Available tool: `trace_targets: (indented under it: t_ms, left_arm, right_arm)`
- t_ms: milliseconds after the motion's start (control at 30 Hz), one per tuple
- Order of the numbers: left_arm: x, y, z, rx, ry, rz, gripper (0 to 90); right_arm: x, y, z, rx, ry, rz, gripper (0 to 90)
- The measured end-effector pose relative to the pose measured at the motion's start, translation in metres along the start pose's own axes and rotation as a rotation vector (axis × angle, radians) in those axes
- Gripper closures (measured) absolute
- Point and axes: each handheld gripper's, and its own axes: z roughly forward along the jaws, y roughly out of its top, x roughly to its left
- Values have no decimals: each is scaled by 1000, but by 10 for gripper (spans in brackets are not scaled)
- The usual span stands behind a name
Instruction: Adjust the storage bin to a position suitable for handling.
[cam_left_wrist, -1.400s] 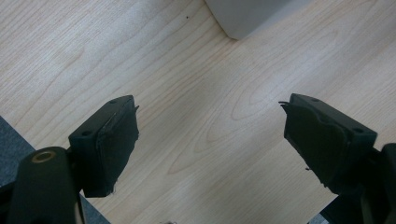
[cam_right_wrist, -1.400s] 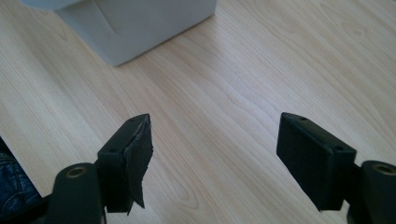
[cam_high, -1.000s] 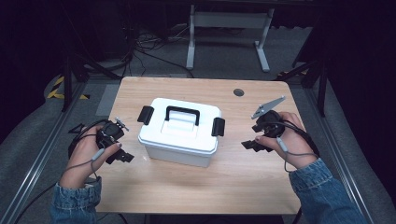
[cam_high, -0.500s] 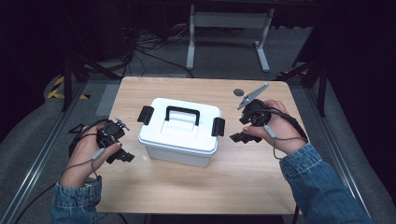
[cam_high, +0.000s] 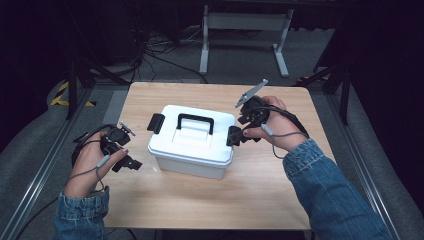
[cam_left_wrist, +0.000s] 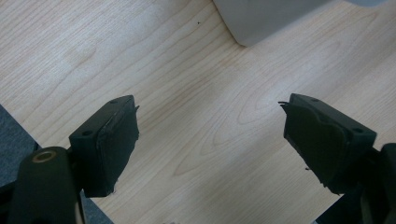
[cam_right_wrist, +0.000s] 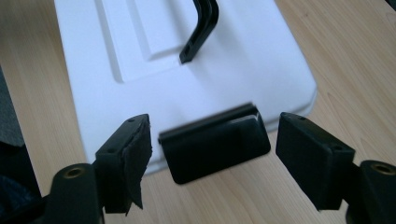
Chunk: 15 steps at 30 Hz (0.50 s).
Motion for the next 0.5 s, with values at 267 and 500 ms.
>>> trace_targets:
  t_ms: [267, 500]
  left_arm:
    - [2, -1, 2, 13, 23, -13, 217]
    - [4, -1, 2, 7, 19, -19, 210]
  right_arm:
    - [-5, 17, 21, -36, 54, 19, 412]
    - [-11, 27, 34, -49, 60, 45, 456]
